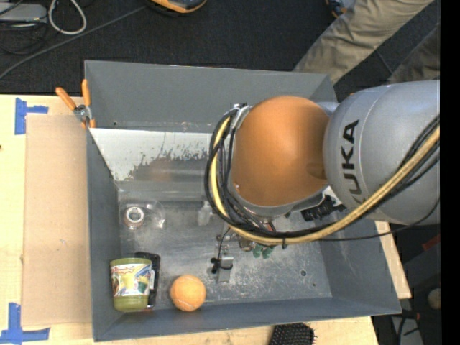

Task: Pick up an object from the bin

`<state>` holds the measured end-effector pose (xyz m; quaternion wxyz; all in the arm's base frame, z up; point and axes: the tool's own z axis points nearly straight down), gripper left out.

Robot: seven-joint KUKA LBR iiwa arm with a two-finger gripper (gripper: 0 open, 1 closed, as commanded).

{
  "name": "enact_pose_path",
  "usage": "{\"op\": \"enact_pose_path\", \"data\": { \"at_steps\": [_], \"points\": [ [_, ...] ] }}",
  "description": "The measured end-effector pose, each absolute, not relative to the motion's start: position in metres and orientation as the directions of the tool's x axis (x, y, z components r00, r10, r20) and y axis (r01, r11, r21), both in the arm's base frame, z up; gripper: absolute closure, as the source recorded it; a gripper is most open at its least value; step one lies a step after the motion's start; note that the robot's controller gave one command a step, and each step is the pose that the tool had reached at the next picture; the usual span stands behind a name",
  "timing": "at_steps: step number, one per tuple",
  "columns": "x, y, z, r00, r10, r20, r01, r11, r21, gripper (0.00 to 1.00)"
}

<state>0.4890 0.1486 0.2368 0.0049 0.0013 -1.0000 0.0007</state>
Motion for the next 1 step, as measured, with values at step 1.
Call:
{"op": "enact_pose_path", "data": {
  "at_steps": [1],
  "points": [
    [0.4908,0.1475,0.2405,-1.000,0.002,0.002,0.002,1.000,0.000,0.00]
  ]
}}
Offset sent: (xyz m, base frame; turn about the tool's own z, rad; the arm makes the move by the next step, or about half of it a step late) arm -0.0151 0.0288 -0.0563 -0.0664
